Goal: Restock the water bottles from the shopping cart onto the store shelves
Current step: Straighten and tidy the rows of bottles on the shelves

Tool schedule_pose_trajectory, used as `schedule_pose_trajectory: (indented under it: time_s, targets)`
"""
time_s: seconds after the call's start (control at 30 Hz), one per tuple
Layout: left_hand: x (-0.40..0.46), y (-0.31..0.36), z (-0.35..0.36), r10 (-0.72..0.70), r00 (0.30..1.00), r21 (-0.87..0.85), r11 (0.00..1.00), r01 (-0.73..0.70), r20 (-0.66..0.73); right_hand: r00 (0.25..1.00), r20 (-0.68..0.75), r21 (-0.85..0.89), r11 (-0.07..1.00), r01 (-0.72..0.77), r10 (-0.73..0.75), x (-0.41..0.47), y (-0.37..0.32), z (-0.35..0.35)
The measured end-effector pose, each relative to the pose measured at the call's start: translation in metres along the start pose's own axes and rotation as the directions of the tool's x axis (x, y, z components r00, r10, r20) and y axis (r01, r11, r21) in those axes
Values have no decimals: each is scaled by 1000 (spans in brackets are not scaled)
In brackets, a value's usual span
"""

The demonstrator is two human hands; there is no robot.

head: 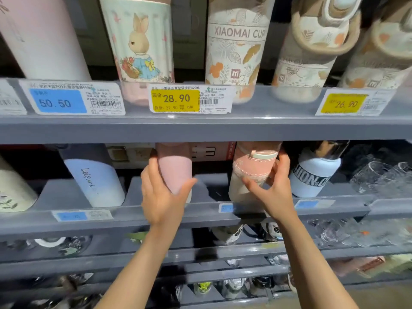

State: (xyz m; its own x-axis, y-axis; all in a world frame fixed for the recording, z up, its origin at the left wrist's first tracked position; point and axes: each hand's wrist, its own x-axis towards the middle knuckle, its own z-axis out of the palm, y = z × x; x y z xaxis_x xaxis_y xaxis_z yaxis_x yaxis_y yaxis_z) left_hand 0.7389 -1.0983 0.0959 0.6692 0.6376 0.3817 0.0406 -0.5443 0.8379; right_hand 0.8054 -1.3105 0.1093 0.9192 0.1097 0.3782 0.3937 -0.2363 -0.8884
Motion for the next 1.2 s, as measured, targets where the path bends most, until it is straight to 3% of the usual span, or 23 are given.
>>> schedule_pose_trajectory:
  time_s: [0.13,0.27,0.33,0.47,0.6,0.7,0.83,1.0,1.1,1.2]
  targets:
    - [-9,9,11,63,990,73,996,-54,-124,991,134,64,998,-26,17,6,1,-15]
    - [-12,10,12,93,988,105,991,-80,-123,988,153,41,999,-12,6,2,2,-18]
    - [-12,3,8,101,992,47,994,-98,-82,997,72,-38,999,15,-12,-6,4,-13]
    - [-8,-9,-7,110,994,-167,980,-107,13,962,-261,-232,973,21,-83,-21,7,12]
    - [-5,-10,-11,127,986,-160,981,-109,111,927,-359,-313,950,-9,-109,-19,-1,30]
    - [-8,-7,-4,128,991,-65,990,-126,33,951,-290,-318,948,8,-105,-16,4,21]
    - [-19,1,8,166,982,98,983,-157,-86,993,-73,-310,949,62,-89,-8,12,-7]
    - [-24,1,12,193,976,143,974,-178,-96,991,67,-330,935,129,-112,-1,10,-22]
    - [-22,-7,2,171,985,-48,984,-172,-32,990,-24,-323,938,125,-140,-11,15,-18]
    - [-14,-14,-7,166,985,-211,965,-154,41,955,-261,-294,954,60,-140,-22,16,1]
